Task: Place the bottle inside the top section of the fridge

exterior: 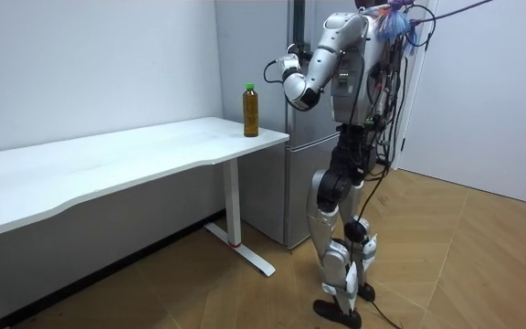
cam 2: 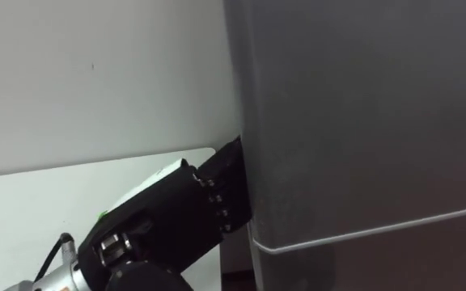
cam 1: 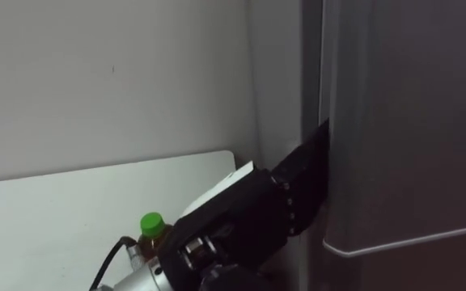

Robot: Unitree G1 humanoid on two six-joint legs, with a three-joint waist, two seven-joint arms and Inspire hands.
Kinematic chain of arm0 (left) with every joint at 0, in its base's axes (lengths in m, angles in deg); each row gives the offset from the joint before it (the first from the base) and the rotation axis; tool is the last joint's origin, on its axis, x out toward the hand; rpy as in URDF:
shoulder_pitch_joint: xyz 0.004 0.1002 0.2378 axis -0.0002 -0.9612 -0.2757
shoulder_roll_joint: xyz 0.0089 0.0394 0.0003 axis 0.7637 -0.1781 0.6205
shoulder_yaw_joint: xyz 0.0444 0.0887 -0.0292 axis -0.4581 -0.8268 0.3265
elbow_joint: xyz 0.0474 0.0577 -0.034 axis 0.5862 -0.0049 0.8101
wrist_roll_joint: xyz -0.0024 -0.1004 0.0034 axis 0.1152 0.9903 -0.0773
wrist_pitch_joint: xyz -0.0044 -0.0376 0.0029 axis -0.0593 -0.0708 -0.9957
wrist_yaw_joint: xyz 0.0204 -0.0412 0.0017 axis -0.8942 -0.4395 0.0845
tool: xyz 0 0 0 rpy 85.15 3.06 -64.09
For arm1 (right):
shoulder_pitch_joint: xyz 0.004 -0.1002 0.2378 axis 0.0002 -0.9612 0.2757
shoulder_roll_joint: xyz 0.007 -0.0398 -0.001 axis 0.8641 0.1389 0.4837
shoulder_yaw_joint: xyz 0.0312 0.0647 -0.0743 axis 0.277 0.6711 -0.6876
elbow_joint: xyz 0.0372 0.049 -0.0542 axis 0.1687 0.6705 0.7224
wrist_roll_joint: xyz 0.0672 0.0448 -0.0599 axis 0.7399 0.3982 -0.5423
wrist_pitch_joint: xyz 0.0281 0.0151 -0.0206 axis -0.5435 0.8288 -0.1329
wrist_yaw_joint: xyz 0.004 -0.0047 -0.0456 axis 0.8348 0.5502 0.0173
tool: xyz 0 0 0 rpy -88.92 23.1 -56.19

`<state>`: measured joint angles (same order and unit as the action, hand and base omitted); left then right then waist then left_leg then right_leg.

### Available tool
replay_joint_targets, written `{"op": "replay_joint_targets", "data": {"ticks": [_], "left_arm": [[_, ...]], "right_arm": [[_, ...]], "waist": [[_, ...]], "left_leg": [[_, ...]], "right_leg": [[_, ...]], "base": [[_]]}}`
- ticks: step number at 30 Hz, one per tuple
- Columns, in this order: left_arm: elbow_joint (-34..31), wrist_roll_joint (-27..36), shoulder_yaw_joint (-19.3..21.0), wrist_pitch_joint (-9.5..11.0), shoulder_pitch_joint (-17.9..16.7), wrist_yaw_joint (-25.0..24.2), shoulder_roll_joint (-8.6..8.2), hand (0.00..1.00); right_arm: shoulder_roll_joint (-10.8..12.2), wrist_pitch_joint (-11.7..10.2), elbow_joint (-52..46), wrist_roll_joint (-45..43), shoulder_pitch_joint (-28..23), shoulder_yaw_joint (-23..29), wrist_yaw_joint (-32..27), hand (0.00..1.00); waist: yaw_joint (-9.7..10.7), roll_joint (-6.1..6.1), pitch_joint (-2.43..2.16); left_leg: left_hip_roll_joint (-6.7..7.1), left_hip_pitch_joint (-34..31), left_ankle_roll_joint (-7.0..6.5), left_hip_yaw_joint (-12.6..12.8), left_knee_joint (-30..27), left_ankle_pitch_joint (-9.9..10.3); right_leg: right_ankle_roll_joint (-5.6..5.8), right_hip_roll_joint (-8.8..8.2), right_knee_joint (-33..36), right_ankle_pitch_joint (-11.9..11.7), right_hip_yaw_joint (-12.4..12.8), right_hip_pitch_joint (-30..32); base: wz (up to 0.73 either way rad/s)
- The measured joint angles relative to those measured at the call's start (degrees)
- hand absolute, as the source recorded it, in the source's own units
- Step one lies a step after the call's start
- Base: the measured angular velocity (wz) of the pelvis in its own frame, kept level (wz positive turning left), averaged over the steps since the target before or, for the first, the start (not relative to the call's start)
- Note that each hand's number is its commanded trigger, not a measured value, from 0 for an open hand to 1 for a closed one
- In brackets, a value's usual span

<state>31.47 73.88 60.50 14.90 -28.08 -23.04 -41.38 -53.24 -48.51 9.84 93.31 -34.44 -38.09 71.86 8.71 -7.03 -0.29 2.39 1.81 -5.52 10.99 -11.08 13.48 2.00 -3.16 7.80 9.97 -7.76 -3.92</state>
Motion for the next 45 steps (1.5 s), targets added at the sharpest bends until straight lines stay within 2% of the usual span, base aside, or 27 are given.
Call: {"op": "replay_joint_targets", "data": {"ticks": [4, 9, 13, 17, 20, 25, 35, 42, 45], "left_arm": [[0.00, -0.03, -0.12, -0.73, -0.01, -1.60, 1.86, 0.00], [0.00, -0.09, -0.71, -1.67, -0.41, -3.31, 3.68, 0.00], [0.00, -0.19, -1.41, -2.18, -2.14, -5.22, 5.09, 0.00], [-0.32, -0.12, -2.21, -4.56, -2.88, -7.39, 7.38, 0.00], [-0.76, -0.11, -2.20, -4.95, -2.88, -7.95, 8.88, 0.00], [-0.96, -0.11, -2.17, -5.99, -2.79, -8.78, 9.07, 0.00], [-1.77, 0.61, -2.17, -6.22, -0.61, -9.66, 9.10, 0.00], [-1.77, 0.79, -2.31, -6.52, 0.88, -9.46, 9.77, 0.00], [-1.78, 0.74, -3.70, -6.51, 2.22, -8.52, 9.83, 0.00]], "right_arm": [[-1.27, 0.88, -0.20, -0.43, -0.03, -0.08, 0.51, 0.00], [-1.62, 1.55, -0.19, -0.39, -0.13, -0.11, 0.55, 0.00], [-2.38, 1.55, -0.03, -0.41, -0.05, -0.10, 0.54, 0.00], [-2.71, 1.66, -0.06, -0.43, -0.14, -0.09, 0.66, 0.00], [-2.93, 2.32, -0.19, -0.43, -0.13, -0.06, 0.89, 0.00], [-3.08, 2.60, -0.18, -0.39, -0.09, -0.05, 1.35, 0.00], [-3.25, 2.73, -0.36, -0.36, -0.08, -0.09, 1.48, 0.00], [-3.45, 2.70, -0.51, -0.46, -0.09, -0.07, 1.95, 0.00], [-3.68, 2.62, -0.92, -0.86, -0.13, -0.18, 1.97, 0.00]], "waist": [[-0.07, -0.11, -0.07], [-0.08, -0.49, -0.07], [-0.56, -1.62, 0.01], [-0.98, -1.78, -0.01], [-1.00, -1.79, -0.01], [-1.04, -1.76, 0.01], [-1.12, -1.69, 0.03], [-0.98, -1.51, 0.14], [-0.83, -1.44, 0.14]], "left_leg": [[-0.02, 0.10, 0.00, 0.01, -0.20, 0.00], [-0.21, 0.40, 0.01, -0.04, -0.20, 0.01], [-0.23, 0.73, 0.01, -0.09, 0.23, 0.02], [-0.35, 0.61, 0.05, -0.17, 0.25, 0.00], [-0.35, 0.56, 0.06, -0.19, 0.28, 0.01], [-0.35, 0.40, 0.06, -0.22, 0.28, 0.01], [-0.37, 0.07, 0.07, 0.08, 0.39, 0.01], [-0.38, -0.21, 0.07, 0.18, 0.38, 0.01], [-0.40, -0.34, 0.07, 0.53, 0.40, 0.01]], "right_leg": [[0.01, 0.21, 0.02, 0.00, -0.09, -0.24], [0.00, 0.45, 0.09, -0.01, -0.25, -0.92], [0.00, 0.52, 0.24, -0.01, -0.25, -0.99], [0.00, 0.64, 0.19, -0.01, -0.27, -0.89], [0.00, 0.63, 0.13, -0.01, -0.27, -0.88], [0.00, 0.48, 0.07, -0.01, -0.27, -0.73], [0.00, 0.34, 0.18, -0.01, -0.24, -0.16], [0.00, 0.53, 0.18, -0.01, -0.21, 0.48], [0.00, 0.65, 0.30, -0.01, -0.03, 0.81]], "base": [[0.00], [0.00], [0.00], [0.00], [0.00], [0.00], [-0.01], [0.00], [-0.04]]}}
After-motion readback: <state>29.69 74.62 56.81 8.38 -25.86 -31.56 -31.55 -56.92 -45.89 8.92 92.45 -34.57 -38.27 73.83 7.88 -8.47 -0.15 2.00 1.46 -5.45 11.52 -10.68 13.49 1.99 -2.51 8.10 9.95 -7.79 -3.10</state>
